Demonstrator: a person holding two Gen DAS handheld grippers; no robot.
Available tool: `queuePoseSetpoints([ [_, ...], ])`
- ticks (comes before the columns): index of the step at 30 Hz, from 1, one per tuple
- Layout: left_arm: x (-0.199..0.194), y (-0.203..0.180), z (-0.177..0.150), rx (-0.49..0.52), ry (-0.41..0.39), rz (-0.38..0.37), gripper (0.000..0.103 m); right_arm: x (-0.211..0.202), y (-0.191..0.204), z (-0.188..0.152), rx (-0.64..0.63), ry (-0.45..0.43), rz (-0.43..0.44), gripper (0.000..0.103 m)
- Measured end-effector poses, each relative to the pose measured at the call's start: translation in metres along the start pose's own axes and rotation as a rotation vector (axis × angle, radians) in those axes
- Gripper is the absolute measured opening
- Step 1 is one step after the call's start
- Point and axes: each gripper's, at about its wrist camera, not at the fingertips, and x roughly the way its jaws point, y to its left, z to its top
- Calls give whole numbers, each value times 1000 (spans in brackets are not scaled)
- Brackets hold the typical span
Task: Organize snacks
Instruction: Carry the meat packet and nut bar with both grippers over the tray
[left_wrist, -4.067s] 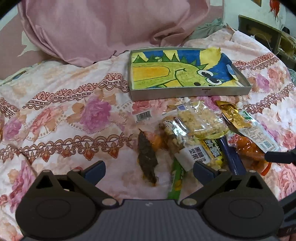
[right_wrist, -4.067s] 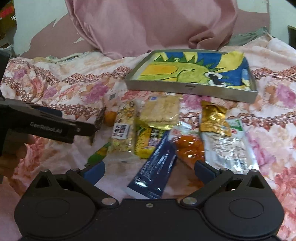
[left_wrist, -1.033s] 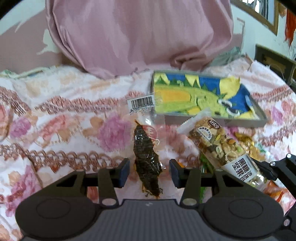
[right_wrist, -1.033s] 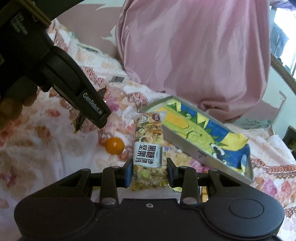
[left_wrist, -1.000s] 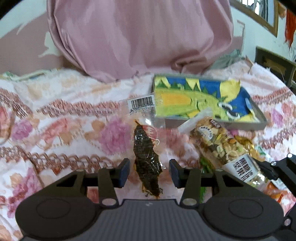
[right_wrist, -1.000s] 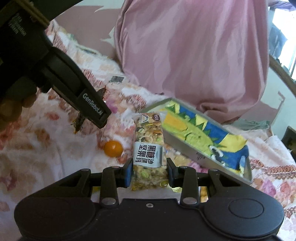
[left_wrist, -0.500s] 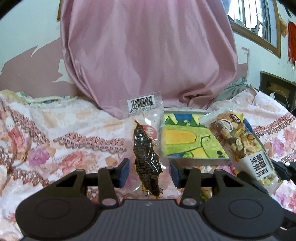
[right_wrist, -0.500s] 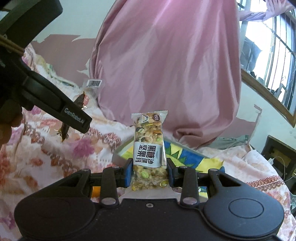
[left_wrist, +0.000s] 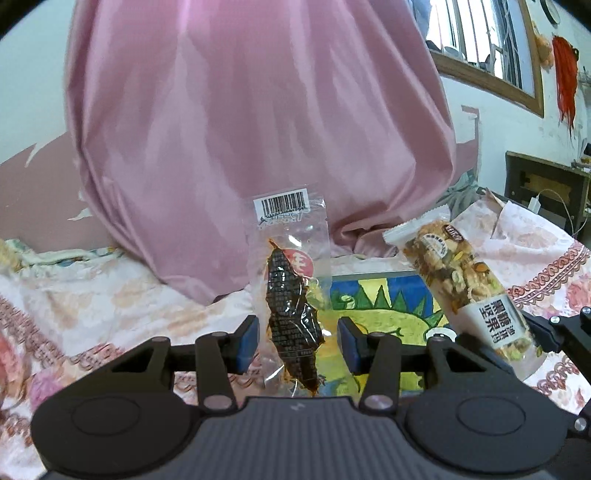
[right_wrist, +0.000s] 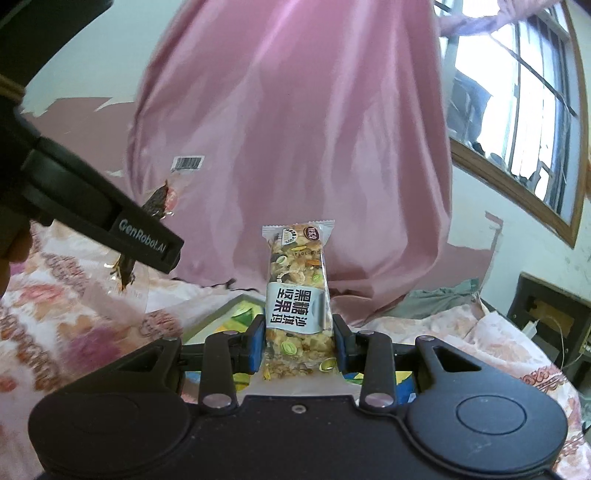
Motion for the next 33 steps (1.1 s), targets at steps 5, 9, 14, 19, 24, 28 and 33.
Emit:
queuePoseSetpoints([
  [5,47,-16,6,13,23,-18,51,45,-22,-12,99,42,-41,38],
  [9,87,-34,6,30,52,-31,51,79,-35,-27,144,65,-75,38],
  [14,138,-48,1,-4,118,-79,51,117,-46,-48,191,107,-92,38],
  [19,176,-59,-12,21,182,-92,50,151,-54,-65,225,165,-68,38],
  [24,195,-61,-24,26,244,-89,50,176,-54,-77,261,231,-46,38],
  [28,206,-61,-27,26,293,-93,51,188,-54,-85,283,287,-21,38],
  [33,214,-60,-28,31,350,-78,51,194,-55,-92,306,336,-5,38],
])
